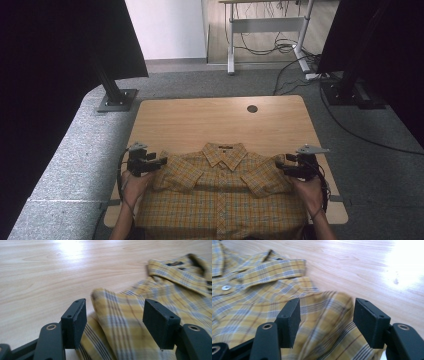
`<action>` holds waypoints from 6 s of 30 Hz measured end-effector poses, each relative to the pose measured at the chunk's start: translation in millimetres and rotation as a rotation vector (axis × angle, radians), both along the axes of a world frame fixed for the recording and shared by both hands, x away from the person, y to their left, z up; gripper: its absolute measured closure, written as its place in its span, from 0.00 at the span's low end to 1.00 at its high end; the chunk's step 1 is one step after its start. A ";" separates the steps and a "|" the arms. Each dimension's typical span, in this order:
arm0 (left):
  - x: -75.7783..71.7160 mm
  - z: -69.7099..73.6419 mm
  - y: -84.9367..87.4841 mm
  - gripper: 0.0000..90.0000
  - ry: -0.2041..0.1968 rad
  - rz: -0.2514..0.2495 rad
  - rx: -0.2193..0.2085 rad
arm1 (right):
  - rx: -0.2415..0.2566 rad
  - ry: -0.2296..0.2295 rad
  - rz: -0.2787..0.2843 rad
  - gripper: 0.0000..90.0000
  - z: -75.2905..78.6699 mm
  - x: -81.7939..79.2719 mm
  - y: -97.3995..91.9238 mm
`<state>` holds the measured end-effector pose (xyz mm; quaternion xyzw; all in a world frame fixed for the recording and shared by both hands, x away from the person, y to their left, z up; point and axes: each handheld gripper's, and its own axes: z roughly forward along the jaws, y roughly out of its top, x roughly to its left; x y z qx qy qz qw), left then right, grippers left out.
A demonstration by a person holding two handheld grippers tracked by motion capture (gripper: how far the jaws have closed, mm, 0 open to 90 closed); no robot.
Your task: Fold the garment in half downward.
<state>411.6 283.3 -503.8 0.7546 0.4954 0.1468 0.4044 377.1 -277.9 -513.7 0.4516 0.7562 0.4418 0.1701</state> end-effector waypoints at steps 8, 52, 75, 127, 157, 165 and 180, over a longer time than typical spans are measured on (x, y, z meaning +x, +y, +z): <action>31.6 -13.8 0.3 0.43 0.094 0.018 -0.009 | 0.027 0.060 0.012 0.63 -5.2 24.9 3.3; -114.4 -45.2 19.7 0.91 -0.037 -0.113 0.031 | -0.049 0.084 0.161 0.92 -37.8 -87.4 -11.6; -34.6 -42.1 -1.6 0.91 -0.084 0.015 0.173 | -0.180 0.074 0.043 0.93 -35.1 15.2 13.9; -115.8 -19.8 25.2 0.94 -0.148 -0.058 0.027 | -0.034 0.054 0.064 0.93 -4.0 -80.5 -11.6; -18.2 -42.4 2.3 0.92 -0.066 0.066 0.048 | 0.015 0.115 -0.035 0.93 -40.6 35.3 -20.6; -31.5 -0.4 -15.6 0.94 -0.245 0.038 0.210 | -0.028 -0.037 -0.042 0.94 -1.6 14.7 -18.6; -83.5 28.8 -10.1 0.94 -0.301 -0.043 0.089 | -0.013 -0.110 -0.007 0.93 45.0 -50.2 -22.8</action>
